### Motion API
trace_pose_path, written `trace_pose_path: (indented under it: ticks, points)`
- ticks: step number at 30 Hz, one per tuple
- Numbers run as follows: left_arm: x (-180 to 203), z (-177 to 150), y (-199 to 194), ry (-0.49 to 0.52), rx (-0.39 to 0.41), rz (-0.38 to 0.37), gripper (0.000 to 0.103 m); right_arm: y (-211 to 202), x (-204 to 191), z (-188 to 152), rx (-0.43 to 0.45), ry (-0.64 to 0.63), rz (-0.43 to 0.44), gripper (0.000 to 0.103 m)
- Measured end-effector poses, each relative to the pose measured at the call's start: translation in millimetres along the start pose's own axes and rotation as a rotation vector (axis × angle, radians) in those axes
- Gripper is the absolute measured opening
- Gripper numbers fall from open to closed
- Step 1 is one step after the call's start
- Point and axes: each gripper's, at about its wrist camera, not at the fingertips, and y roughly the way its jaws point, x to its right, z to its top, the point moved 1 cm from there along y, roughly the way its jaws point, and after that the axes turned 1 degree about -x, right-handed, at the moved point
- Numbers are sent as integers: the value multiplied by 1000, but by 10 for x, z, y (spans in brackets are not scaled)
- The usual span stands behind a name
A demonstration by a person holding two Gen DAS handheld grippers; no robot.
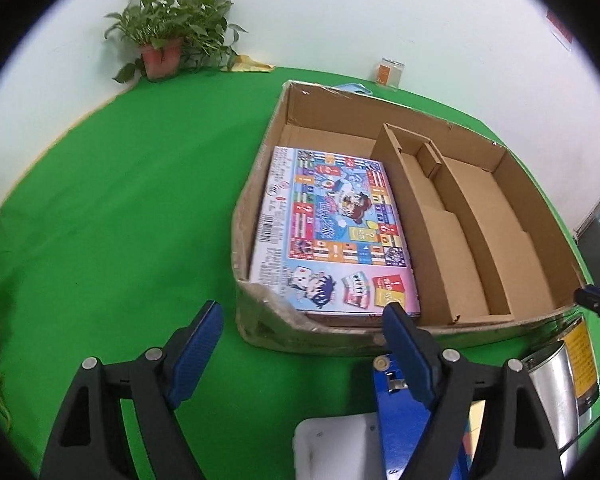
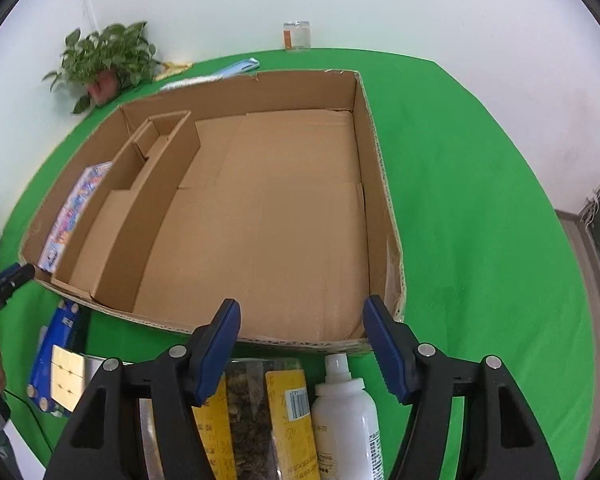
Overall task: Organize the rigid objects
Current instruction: 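Open the left gripper and withdraw it toward the silver metal can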
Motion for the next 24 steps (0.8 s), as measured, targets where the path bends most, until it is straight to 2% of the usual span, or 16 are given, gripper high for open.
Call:
trace_pose_path:
  ticks: [2,3,4,6,8,11,14,16,17,18,20,22,23,24]
  points:
    - [31,-2,-137,23,62,7,81,-151,12,-40,48,-1,-15,80]
    - [63,-28,-302,43,130,13,82,-293,-36,-95,98,-11,-13,95]
    - [110,-68,-493,70,209,18,82,-468,-84,-175,159,-25,-6,103]
    - [196,-180,-803,106,325,27,90,-825,-235,-424,262,-80,54,103]
    - [270,-313,-1042,129,377,22,97,-1024,-325,-638,305,-115,93,103]
    - [296,-471,-1250,111,372,-40,99,-1210,-308,-907,329,-81,153,103]
    - [252,-614,-1369,54,329,-145,96,-1276,-268,-1134,263,-71,291,103]
    - [223,-715,-1414,35,294,-211,65,-1234,-309,-1305,191,-82,364,103]
    - [252,-740,-1404,44,255,-240,15,-1198,-343,-1378,166,-87,387,103]
    - [307,-756,-1371,69,198,-271,5,-1140,-388,-1445,136,-93,402,101]
    - [363,-822,-1410,80,191,-279,4,-971,-481,-1603,67,-80,395,99]
    - [379,-844,-1450,65,197,-295,10,-761,-528,-1714,-22,-28,390,89]
    - [384,-848,-1433,55,180,-304,32,-662,-537,-1748,-60,0,400,85]
    - [384,-867,-1419,39,158,-297,71,-582,-532,-1763,-77,16,407,81]
